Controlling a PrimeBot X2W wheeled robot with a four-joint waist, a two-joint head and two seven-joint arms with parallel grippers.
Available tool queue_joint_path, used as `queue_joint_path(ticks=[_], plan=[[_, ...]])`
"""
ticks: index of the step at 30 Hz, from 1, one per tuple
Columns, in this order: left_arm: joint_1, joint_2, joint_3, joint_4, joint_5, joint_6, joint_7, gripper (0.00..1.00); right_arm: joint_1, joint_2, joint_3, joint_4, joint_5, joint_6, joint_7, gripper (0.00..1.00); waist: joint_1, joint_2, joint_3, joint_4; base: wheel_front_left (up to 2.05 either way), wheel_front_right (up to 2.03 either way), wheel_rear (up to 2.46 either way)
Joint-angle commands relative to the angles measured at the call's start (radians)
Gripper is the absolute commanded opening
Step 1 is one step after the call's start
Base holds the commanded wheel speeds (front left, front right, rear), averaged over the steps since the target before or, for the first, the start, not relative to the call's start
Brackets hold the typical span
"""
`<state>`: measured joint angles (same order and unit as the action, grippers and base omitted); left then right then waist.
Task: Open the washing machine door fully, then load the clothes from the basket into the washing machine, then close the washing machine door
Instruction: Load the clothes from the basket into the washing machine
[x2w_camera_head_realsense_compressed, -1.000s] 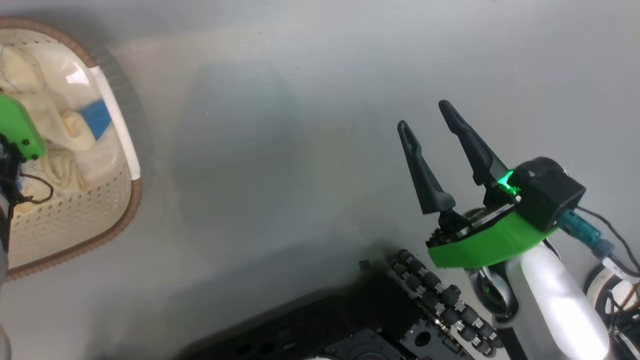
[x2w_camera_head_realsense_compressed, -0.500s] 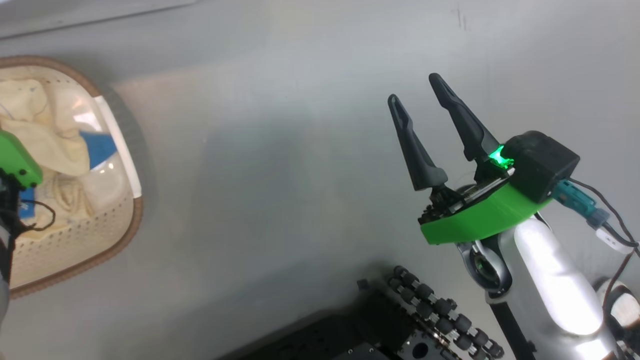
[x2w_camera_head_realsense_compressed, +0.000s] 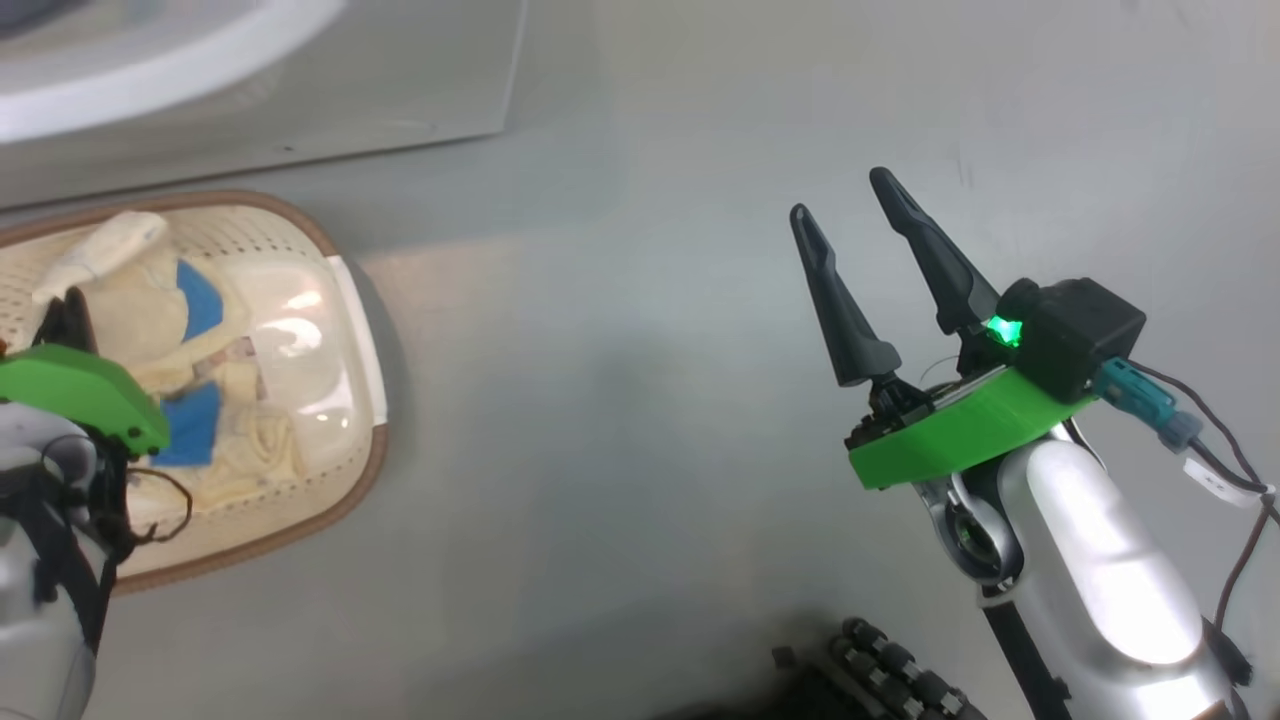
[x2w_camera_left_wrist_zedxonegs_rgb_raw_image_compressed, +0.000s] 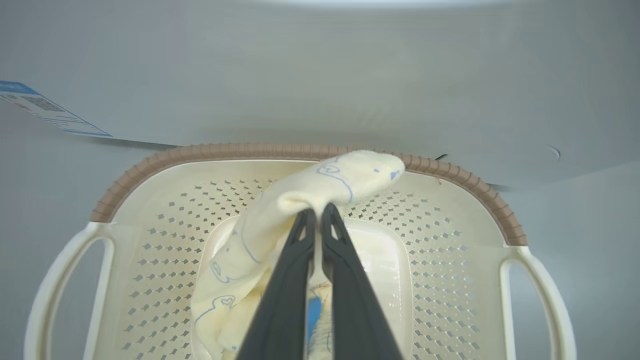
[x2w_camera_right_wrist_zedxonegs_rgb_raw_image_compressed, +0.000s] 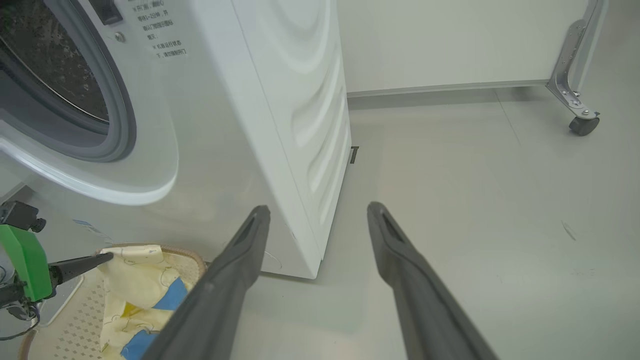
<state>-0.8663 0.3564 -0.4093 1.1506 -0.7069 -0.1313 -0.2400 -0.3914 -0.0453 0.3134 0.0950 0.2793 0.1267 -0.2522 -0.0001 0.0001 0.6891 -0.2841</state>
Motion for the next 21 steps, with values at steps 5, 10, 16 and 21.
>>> queue_joint_path(ticks=[5, 10, 16, 21], plan=[[0.061, 0.046, 0.062, -0.113, 0.030, 0.019, -0.021, 0.00, 0.039, -0.005, 0.007, -0.003, -0.018, 0.004, -0.010, 1.00, 0.0001, -0.0001, -0.101, 0.068, 0.00, 0.00, 0.00], [0.171, 0.036, 0.174, -0.299, 0.116, 0.069, -0.021, 0.00, 0.051, -0.005, 0.009, 0.016, -0.020, 0.004, -0.010, 1.00, 0.0001, -0.0001, -0.164, 0.101, 0.00, 0.00, 0.00], [0.301, -0.017, 0.325, -0.515, 0.234, 0.089, -0.022, 0.00, 0.068, -0.005, 0.009, 0.039, -0.021, 0.004, -0.010, 1.00, 0.0001, -0.0001, -0.237, 0.139, 0.00, 0.00, 0.00], [0.384, -0.070, 0.413, -0.660, 0.334, 0.079, -0.022, 0.00, 0.082, -0.005, 0.008, 0.055, -0.027, 0.004, -0.010, 1.00, 0.0001, -0.0001, -0.285, 0.169, 0.00, 0.00, 0.00]])
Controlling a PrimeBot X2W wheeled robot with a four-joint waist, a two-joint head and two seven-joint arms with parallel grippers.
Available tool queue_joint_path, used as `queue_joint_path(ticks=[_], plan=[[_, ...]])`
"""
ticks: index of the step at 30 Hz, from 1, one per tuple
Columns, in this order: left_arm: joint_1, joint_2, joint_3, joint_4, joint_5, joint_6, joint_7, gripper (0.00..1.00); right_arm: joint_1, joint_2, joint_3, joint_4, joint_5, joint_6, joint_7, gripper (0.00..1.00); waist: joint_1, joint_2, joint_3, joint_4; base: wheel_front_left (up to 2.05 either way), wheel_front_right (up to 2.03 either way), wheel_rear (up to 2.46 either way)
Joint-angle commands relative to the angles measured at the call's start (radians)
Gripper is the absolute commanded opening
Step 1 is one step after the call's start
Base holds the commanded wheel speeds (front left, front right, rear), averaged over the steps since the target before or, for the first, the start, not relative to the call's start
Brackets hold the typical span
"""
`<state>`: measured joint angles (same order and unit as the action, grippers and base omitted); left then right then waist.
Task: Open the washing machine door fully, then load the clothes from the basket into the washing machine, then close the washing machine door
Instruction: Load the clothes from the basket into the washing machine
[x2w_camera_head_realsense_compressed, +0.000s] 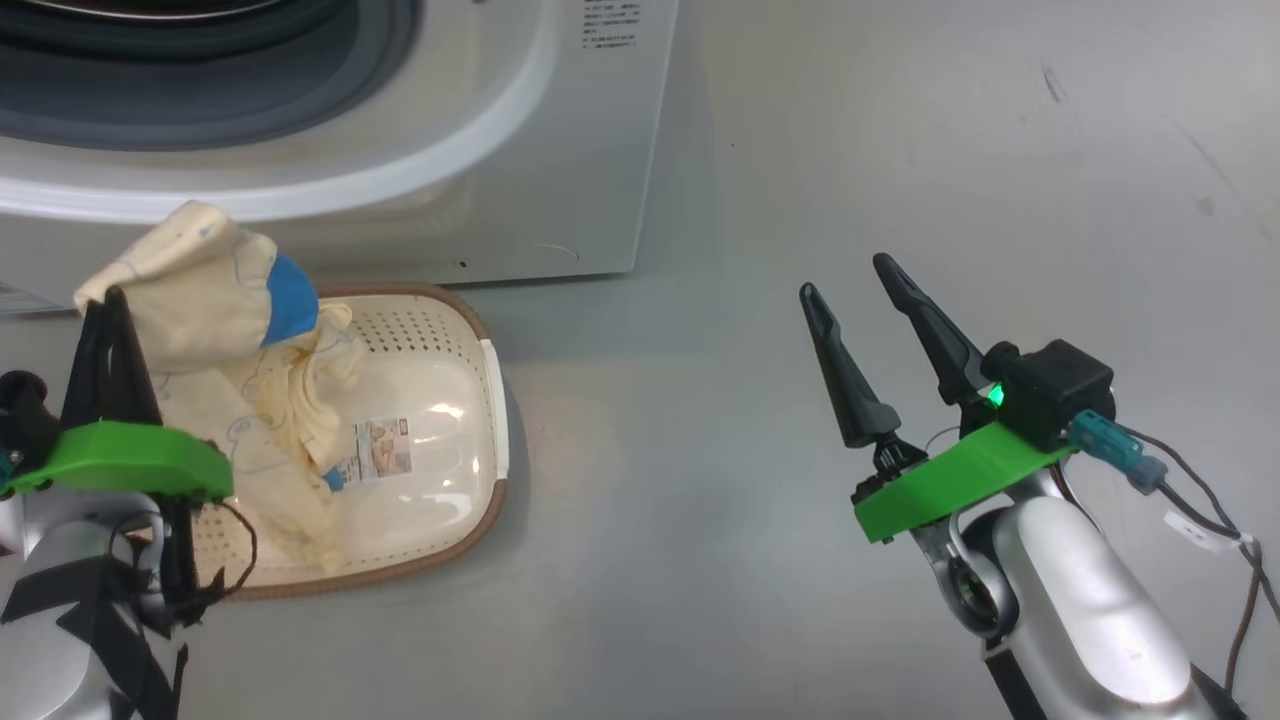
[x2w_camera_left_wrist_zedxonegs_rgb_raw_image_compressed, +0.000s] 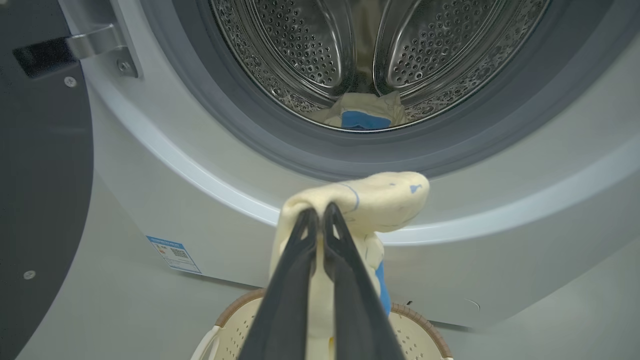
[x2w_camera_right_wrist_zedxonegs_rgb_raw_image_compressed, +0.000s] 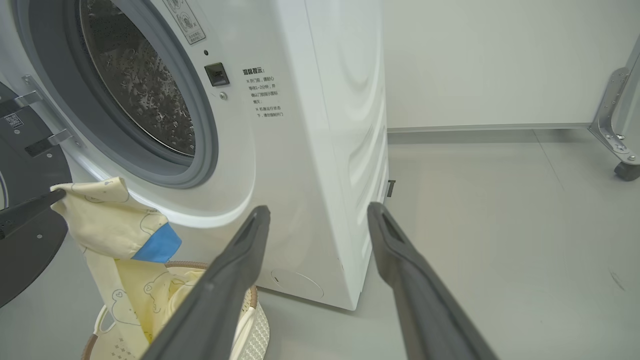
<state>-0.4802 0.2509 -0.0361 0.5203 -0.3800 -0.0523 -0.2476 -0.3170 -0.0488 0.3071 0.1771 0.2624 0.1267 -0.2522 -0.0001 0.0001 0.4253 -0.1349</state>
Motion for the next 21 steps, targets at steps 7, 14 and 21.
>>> queue_joint_path(ticks=[7, 14, 21], plan=[[0.071, -0.036, 0.124, -0.168, 0.113, -0.030, -0.014, 0.00, 0.021, -0.001, 0.005, -0.019, 0.000, 0.004, -0.010, 1.00, 0.0001, -0.0001, -0.059, 0.052, 0.00, 0.00, 0.00], [0.082, -0.065, 0.191, -0.275, 0.164, -0.051, -0.014, 0.00, 0.023, -0.001, 0.007, -0.020, 0.006, 0.004, -0.010, 1.00, 0.0001, -0.0001, -0.054, 0.057, 0.00, 0.00, 0.00], [0.037, -0.061, 0.230, -0.365, 0.184, -0.067, -0.014, 0.00, 0.008, -0.001, 0.009, -0.026, 0.012, 0.004, -0.010, 1.00, 0.0001, -0.0001, -0.006, 0.039, 0.00, 0.00, 0.00]])
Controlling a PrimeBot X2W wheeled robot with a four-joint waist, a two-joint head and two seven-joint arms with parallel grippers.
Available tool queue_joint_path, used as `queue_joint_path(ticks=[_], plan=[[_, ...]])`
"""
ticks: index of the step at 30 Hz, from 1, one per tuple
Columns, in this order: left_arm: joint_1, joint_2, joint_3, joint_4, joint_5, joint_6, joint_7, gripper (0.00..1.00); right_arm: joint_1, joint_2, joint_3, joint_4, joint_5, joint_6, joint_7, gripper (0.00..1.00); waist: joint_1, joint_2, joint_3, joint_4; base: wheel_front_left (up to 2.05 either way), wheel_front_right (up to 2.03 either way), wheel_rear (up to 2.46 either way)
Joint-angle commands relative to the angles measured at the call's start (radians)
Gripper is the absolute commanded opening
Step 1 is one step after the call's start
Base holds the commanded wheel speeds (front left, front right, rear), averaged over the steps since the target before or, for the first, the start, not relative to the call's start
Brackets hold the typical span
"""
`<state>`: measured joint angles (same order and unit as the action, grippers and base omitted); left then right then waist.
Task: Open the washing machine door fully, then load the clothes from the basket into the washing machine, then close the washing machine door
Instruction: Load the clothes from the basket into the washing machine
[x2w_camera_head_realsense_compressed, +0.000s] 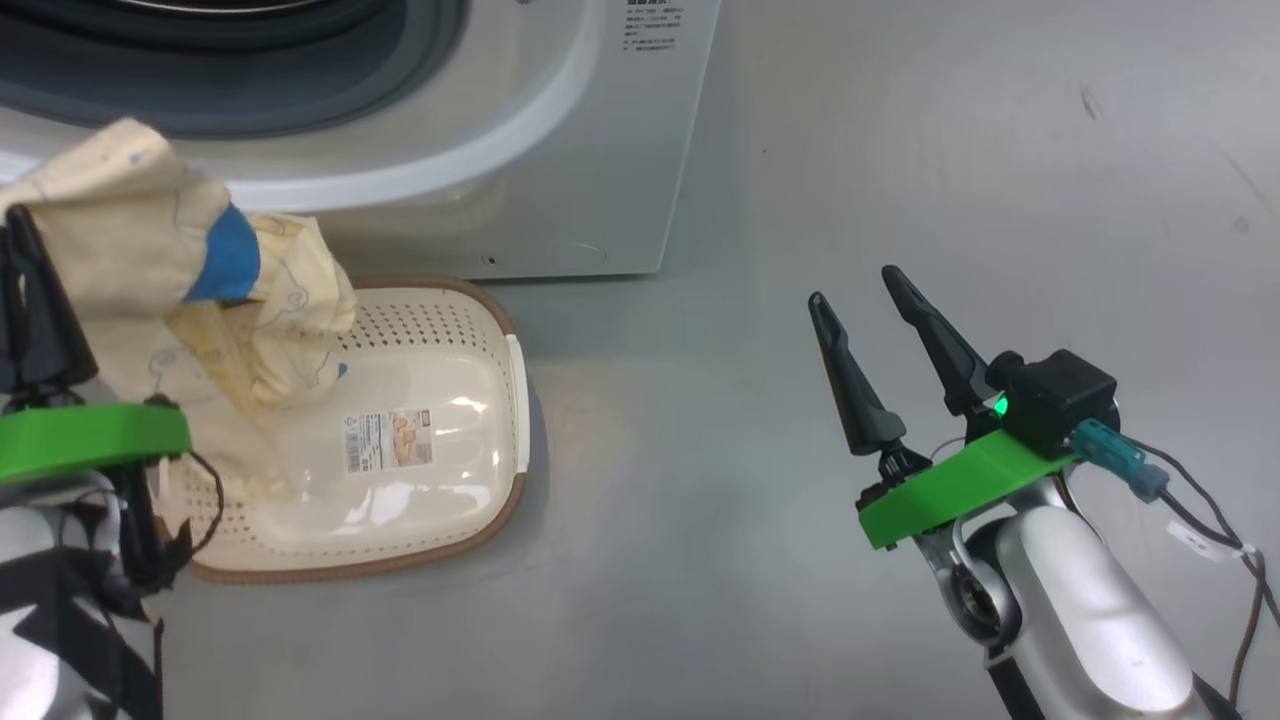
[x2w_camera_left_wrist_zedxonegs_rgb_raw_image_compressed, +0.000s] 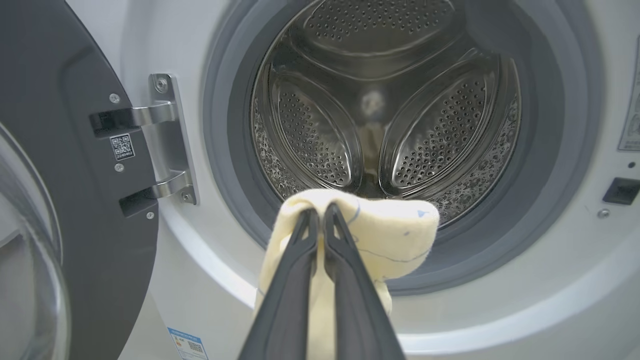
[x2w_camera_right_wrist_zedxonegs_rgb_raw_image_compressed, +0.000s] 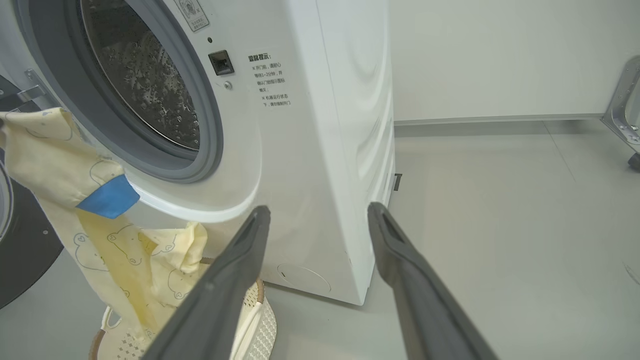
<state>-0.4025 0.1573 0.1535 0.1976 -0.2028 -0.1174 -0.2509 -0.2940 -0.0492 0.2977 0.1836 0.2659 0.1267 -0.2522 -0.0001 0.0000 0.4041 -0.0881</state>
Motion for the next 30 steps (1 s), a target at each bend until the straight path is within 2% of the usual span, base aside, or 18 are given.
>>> queue_joint_path(ticks=[1, 6, 11, 19, 24, 30], plan=[[-0.056, 0.037, 0.046, -0.048, 0.005, -0.004, -0.011, 0.00, -0.018, -0.001, 0.020, -0.033, 0.009, 0.004, -0.010, 1.00, 0.0001, 0.0000, 0.025, -0.011, 0.00, 0.00, 0.00], [-0.173, 0.075, 0.066, -0.049, -0.025, -0.011, -0.011, 0.00, -0.037, -0.001, 0.026, -0.038, 0.009, 0.004, -0.010, 1.00, 0.0001, 0.0000, 0.085, -0.032, 0.00, 0.00, 0.00], [-0.307, 0.154, 0.045, 0.004, -0.037, -0.013, -0.011, 0.00, -0.053, -0.001, 0.037, -0.045, 0.021, 0.004, -0.010, 1.00, 0.0001, 0.0000, 0.149, -0.072, 0.00, 0.00, 0.00], [-0.568, 0.353, -0.099, 0.129, -0.099, -0.013, 0.026, 0.00, -0.083, -0.001, 0.071, -0.065, 0.061, 0.004, -0.010, 1.00, 0.0001, 0.0000, 0.273, -0.151, 0.00, 0.00, 0.00], [-0.749, 0.448, -0.176, 0.205, -0.155, -0.013, 0.081, 0.00, -0.101, -0.001, 0.089, -0.081, 0.095, 0.004, -0.010, 1.00, 0.0001, 0.0000, 0.338, -0.197, 0.00, 0.00, 0.00], [-0.970, 0.548, -0.283, 0.290, -0.173, -0.013, 0.137, 0.00, -0.121, -0.001, 0.135, -0.096, 0.145, 0.004, -0.010, 1.00, 0.0001, 0.0000, 0.393, -0.249, 0.00, 0.00, 0.00]])
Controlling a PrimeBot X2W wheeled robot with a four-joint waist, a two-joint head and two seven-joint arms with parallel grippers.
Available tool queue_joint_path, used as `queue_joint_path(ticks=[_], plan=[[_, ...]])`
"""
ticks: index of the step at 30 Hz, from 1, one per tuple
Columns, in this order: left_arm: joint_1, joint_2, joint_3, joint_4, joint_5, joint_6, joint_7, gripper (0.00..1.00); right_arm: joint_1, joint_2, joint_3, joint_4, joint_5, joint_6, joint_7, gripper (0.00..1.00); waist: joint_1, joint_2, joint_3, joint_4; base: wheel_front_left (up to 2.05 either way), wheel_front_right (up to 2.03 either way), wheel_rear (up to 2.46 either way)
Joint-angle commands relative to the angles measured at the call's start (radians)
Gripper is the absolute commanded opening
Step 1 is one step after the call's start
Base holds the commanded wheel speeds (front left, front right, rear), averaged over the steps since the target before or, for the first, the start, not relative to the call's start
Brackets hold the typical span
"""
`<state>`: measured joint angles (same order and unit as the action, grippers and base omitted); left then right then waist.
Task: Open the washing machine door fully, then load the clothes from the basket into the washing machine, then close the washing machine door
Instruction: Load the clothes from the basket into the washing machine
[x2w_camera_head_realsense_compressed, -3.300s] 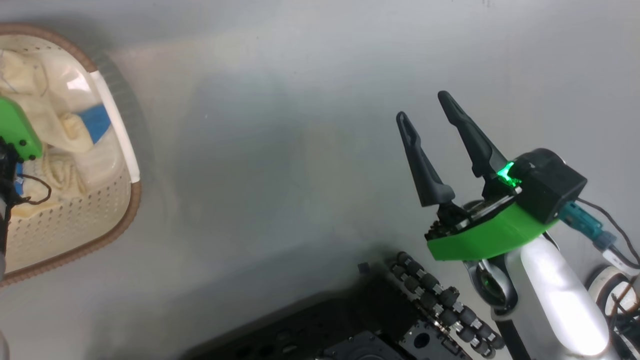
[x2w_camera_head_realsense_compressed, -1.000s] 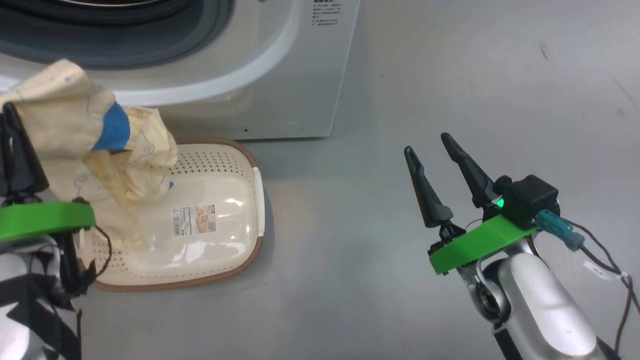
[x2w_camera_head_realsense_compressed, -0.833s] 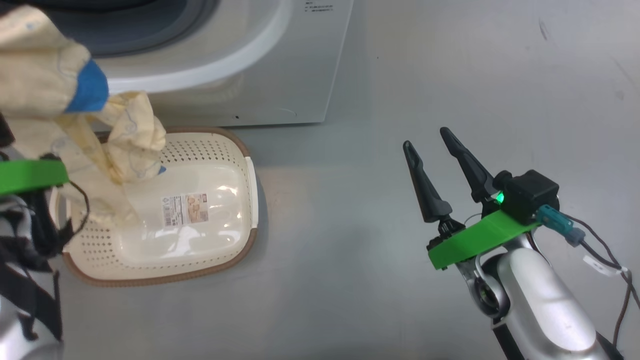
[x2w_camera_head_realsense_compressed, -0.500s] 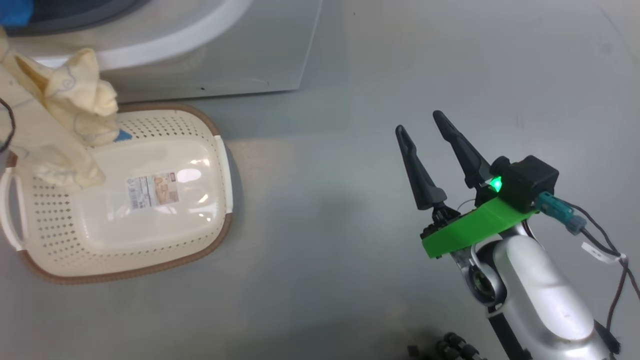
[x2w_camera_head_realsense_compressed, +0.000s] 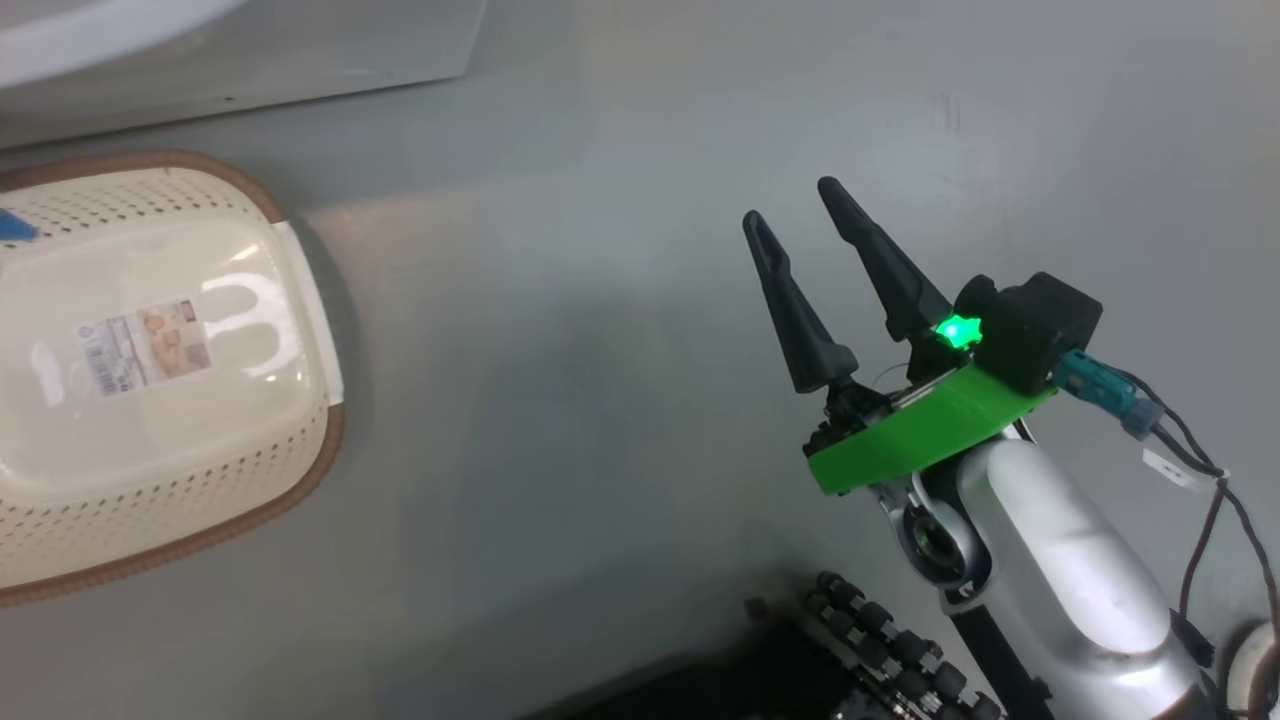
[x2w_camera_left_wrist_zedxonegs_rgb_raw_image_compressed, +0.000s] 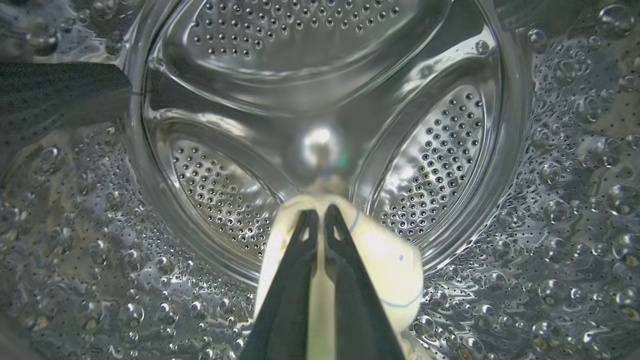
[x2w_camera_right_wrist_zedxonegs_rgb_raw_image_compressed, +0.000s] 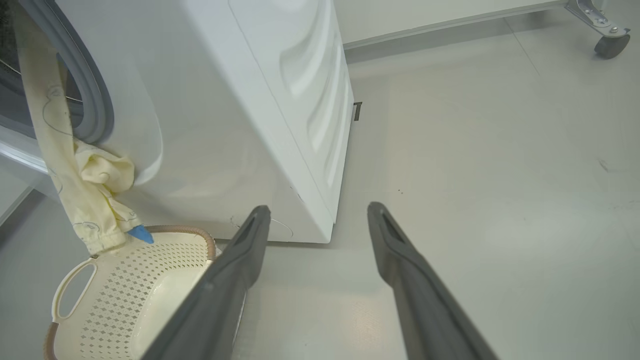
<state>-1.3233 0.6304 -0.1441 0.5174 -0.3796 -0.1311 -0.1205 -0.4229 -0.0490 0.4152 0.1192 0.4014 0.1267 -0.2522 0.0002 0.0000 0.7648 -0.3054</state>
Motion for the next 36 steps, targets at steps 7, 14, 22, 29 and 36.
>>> queue_joint_path(ticks=[7, 14, 22, 29, 36], plan=[[-0.285, 0.107, -0.041, 0.105, 0.005, 0.000, -0.001, 0.00, -0.008, -0.001, 0.044, -0.041, 0.038, 0.004, -0.010, 1.00, -0.0002, 0.0000, 0.070, -0.068, 0.00, 0.00, 0.00], [-0.377, 0.097, -0.126, 0.275, 0.052, 0.000, -0.026, 0.00, -0.013, -0.001, 0.082, -0.046, 0.059, 0.004, -0.010, 1.00, -0.0002, 0.0000, 0.088, -0.086, 0.00, 0.00, 0.00], [-0.414, 0.088, -0.223, 0.456, 0.053, 0.000, -0.040, 0.00, -0.016, -0.001, 0.095, -0.040, 0.069, 0.004, -0.010, 1.00, -0.0002, 0.0000, 0.085, -0.102, 0.00, 0.00, 0.00], [-0.431, 0.068, -0.270, 0.549, 0.023, 0.000, -0.059, 0.25, -0.006, -0.001, 0.093, -0.037, 0.061, 0.004, -0.010, 1.00, -0.0002, 0.0000, 0.069, -0.098, 0.00, 0.00, 0.00], [-0.420, 0.052, -0.320, 0.579, -0.030, 0.000, -0.082, 1.00, -0.003, -0.001, 0.080, -0.031, 0.046, 0.004, -0.010, 1.00, -0.0002, 0.0000, 0.048, -0.077, 0.00, 0.00, 0.00]])
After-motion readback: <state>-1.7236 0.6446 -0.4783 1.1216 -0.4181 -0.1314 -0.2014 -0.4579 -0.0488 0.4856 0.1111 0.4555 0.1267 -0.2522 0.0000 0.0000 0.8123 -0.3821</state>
